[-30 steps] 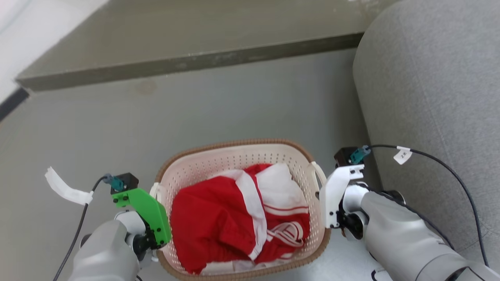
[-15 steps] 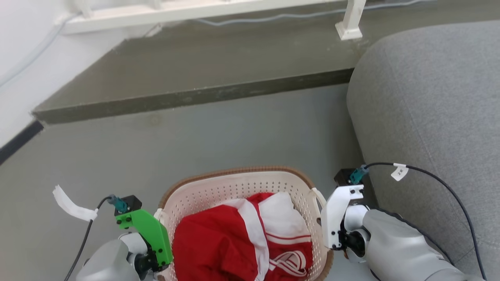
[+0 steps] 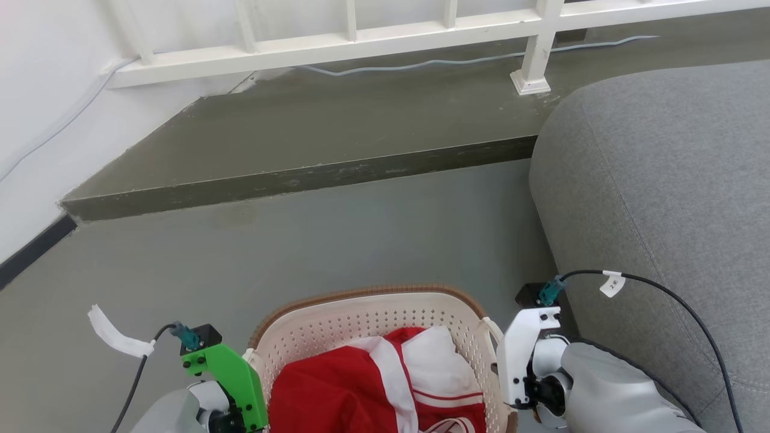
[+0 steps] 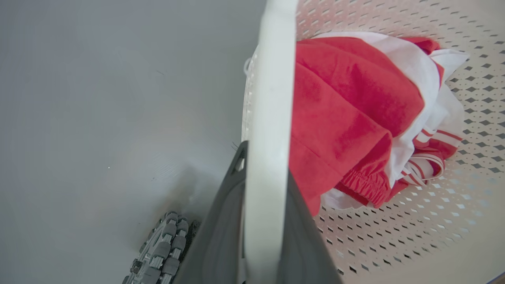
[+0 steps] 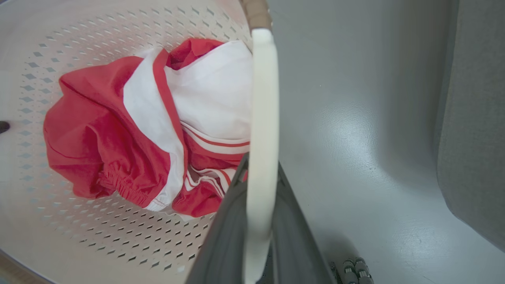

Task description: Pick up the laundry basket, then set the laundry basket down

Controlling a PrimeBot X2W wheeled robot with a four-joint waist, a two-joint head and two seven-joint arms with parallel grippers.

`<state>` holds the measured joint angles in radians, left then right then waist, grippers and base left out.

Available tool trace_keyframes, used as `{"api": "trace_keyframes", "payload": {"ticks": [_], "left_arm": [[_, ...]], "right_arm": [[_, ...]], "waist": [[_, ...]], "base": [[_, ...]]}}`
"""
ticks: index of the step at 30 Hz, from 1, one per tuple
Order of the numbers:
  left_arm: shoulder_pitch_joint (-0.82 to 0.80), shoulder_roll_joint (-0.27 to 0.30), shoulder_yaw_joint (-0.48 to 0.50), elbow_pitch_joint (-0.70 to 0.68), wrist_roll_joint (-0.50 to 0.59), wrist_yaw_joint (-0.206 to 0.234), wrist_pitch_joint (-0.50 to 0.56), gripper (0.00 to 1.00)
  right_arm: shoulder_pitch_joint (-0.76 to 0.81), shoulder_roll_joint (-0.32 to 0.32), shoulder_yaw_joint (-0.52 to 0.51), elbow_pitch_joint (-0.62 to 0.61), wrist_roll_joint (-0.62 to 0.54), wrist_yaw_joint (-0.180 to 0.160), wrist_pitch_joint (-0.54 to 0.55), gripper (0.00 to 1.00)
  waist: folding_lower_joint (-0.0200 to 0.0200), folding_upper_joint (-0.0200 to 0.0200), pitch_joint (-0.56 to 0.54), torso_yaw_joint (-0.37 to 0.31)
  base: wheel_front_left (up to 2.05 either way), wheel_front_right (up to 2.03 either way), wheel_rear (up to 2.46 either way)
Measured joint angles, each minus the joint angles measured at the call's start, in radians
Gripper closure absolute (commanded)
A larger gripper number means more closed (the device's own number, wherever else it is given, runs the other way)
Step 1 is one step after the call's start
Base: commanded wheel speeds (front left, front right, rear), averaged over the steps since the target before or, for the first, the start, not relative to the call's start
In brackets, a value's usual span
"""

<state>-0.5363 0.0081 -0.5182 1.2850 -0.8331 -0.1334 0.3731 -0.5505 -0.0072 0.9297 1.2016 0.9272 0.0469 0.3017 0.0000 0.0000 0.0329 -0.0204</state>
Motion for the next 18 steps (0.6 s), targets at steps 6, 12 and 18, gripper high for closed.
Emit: {"api": "trace_keyframes", "payload": {"ticks": [6, 12, 18], "left_arm": [[0.005, 0.000, 0.001, 0.000, -0.008, 0.000, 0.005, 1.00], [0.009, 0.000, 0.002, 0.001, -0.008, 0.000, 0.006, 1.00], [0.010, -0.001, 0.002, 0.001, -0.009, 0.000, 0.013, 1.00]], "right_arm": [[0.001, 0.000, 0.004, 0.001, 0.006, 0.000, 0.005, 1.00], [0.001, 0.000, 0.007, 0.001, 0.007, 0.000, 0.007, 1.00], [0.001, 0.000, 0.010, 0.001, 0.007, 0.000, 0.008, 1.00]], "waist": [[0.0000, 0.0000, -0.007, -0.001], [0.0000, 0.0000, -0.007, -0.001], [0.0000, 0.0000, -0.005, 0.001]], "base": [[0.00, 0.00, 0.00], [0.00, 0.00, 0.00], [0.00, 0.00, 0.00]]}}
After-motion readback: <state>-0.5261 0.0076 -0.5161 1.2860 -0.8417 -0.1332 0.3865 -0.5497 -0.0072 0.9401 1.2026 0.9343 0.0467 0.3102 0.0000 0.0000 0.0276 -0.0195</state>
